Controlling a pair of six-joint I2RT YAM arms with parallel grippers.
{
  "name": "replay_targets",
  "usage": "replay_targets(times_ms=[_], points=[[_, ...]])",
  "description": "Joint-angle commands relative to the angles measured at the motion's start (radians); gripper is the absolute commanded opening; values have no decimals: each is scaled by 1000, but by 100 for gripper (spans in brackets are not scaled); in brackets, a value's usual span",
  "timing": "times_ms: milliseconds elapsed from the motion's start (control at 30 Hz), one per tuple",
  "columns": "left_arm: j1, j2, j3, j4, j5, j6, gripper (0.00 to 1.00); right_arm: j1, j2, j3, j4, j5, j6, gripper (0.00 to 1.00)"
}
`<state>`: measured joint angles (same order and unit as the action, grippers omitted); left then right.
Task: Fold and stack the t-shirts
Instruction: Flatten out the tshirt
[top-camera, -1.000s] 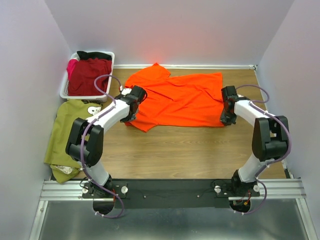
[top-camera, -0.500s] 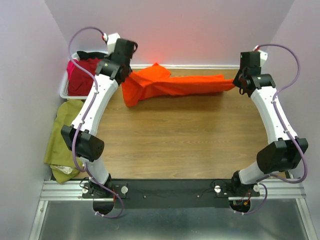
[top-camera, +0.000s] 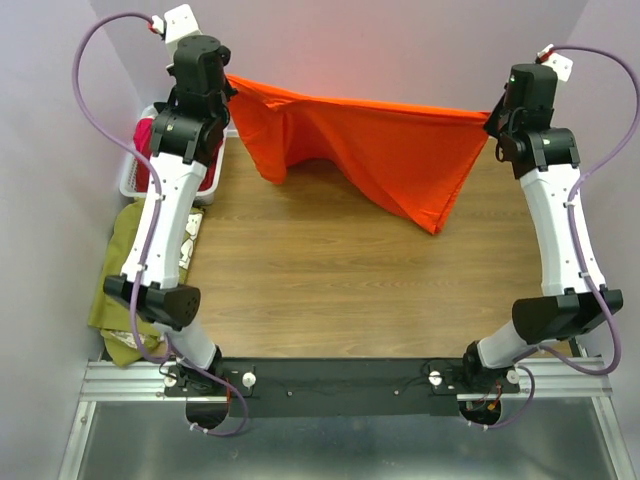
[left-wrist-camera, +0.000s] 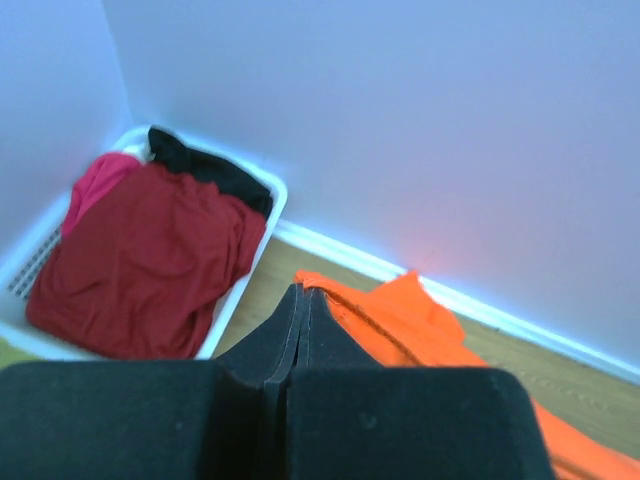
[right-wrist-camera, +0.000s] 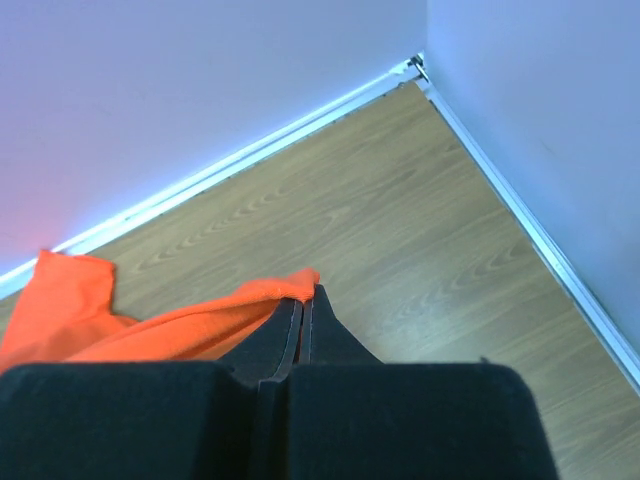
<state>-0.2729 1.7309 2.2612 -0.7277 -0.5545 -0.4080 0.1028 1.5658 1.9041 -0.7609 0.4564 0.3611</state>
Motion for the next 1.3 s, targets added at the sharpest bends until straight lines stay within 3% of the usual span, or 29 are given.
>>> replay_targets(times_ms=[0, 167, 267, 567, 700, 733, 933, 1267], points=[[18, -207, -208, 275, 16, 44, 0, -12, -73, 26, -23, 44, -5, 1], [18, -330, -380, 448, 1, 61, 0, -12, -173, 0, 17, 21, 22, 1], [20, -346, -373, 490, 5, 69, 0, -12, -179, 35, 46, 1, 30, 1], [32, -52, -68, 478, 105, 66, 0, -12, 39, 246, 106, -10, 10, 1], [58, 183, 266, 387, 174, 41, 0, -17, 143, 348, 129, -19, -4, 1], [72, 200, 291, 387, 207, 35, 0, -17, 158, 364, 130, -22, -4, 1], [120, 134, 147, 530, 304, -18, 0, -23, 181, 392, 169, -59, -10, 1], [129, 7, 117, 571, 300, 54, 0, -25, 36, 247, 218, -114, -42, 1]])
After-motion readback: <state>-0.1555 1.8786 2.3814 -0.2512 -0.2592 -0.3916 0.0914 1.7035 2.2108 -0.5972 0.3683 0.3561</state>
